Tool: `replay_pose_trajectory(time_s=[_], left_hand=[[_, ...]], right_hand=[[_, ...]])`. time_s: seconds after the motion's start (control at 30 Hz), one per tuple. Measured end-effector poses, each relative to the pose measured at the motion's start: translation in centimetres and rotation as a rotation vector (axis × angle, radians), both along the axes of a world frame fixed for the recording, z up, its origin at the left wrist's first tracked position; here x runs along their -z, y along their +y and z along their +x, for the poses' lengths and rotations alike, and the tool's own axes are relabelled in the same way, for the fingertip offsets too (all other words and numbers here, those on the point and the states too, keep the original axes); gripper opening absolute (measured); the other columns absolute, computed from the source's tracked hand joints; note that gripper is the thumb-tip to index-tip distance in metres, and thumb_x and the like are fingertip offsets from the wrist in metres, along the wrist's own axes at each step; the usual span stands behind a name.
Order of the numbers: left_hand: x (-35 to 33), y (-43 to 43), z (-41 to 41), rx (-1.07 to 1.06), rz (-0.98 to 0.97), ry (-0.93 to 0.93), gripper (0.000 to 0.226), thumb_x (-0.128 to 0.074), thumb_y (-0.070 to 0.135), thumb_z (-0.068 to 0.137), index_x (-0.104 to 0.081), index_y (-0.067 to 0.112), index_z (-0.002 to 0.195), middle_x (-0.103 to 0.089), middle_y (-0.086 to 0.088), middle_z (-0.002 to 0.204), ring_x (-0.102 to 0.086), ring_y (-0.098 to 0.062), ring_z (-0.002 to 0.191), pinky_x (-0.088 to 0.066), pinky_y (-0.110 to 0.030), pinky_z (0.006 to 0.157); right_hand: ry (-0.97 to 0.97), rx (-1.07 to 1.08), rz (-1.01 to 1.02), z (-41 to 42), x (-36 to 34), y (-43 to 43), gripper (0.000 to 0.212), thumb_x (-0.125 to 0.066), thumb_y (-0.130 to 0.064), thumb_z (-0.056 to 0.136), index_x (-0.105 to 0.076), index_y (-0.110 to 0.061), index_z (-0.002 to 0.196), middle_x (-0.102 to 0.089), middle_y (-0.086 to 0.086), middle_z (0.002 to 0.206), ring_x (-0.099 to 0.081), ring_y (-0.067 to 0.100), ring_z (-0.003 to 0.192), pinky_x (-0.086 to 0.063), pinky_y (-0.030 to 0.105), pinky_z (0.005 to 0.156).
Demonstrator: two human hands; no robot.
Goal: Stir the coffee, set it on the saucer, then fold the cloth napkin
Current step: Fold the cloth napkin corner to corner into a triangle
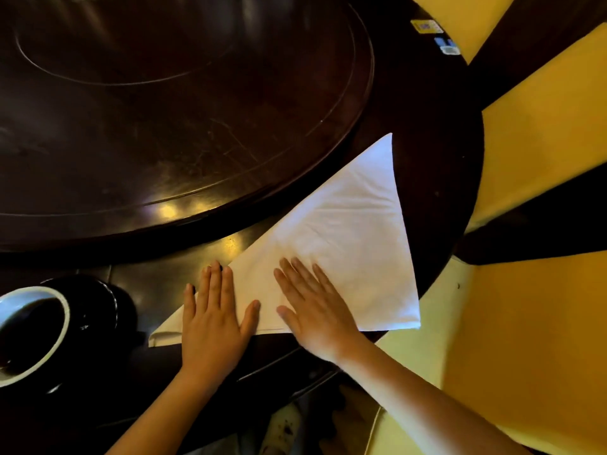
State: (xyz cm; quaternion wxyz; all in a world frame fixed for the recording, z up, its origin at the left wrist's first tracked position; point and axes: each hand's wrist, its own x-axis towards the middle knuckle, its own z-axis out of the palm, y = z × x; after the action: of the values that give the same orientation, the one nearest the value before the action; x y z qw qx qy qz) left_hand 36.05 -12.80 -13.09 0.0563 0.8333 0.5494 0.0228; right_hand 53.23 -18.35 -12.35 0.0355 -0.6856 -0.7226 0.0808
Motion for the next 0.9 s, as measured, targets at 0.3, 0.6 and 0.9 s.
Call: replay_pose_trajectory(time_s=[0.3, 0.6, 0.9], left_hand=[[-0.6, 0.2, -0.3, 0.032, -0.059, -0.048, 0.083, -0.004, 0.064, 0.086, -0.007, 0.008, 0.147, -0.001, -0.008, 0.156, 0.006, -0.020, 0.143, 0.026, -0.027, 0.109], [-3.1, 1.3, -1.0, 0.019, -0.189, -0.157, 0.066, -0.038, 0.045, 0.094, -0.020, 0.009, 0.146, -0.023, -0.014, 0.153, -0.020, -0.030, 0.141, -0.016, -0.046, 0.115], [-6.4, 3.7, -0.2, -0.186, -0.429, -0.086, 0.040, -0.058, 0.024, 0.086, -0.044, 0.009, 0.120, -0.057, -0.014, 0.109, -0.054, -0.029, 0.088, -0.044, -0.039, 0.076]], right_hand=[[0.021, 0.374, -0.018, 6.8, 0.0, -6.0, 0.070, 0.004, -0.061, 0.087, 0.004, -0.027, 0.148, 0.007, -0.006, 0.157, 0.012, 0.008, 0.143, 0.006, 0.033, 0.116], [0.602, 0.883, 0.266, 9.1, -1.0, -11.4, 0.042, -0.037, -0.022, 0.097, -0.043, -0.007, 0.135, -0.043, 0.004, 0.141, -0.039, 0.021, 0.130, -0.030, 0.030, 0.106], [1.178, 1.247, 0.153, 10.8, -1.6, -10.4, 0.014, -0.058, -0.020, 0.090, -0.057, -0.008, 0.096, -0.058, 0.001, 0.088, -0.056, 0.014, 0.079, -0.052, 0.025, 0.066]])
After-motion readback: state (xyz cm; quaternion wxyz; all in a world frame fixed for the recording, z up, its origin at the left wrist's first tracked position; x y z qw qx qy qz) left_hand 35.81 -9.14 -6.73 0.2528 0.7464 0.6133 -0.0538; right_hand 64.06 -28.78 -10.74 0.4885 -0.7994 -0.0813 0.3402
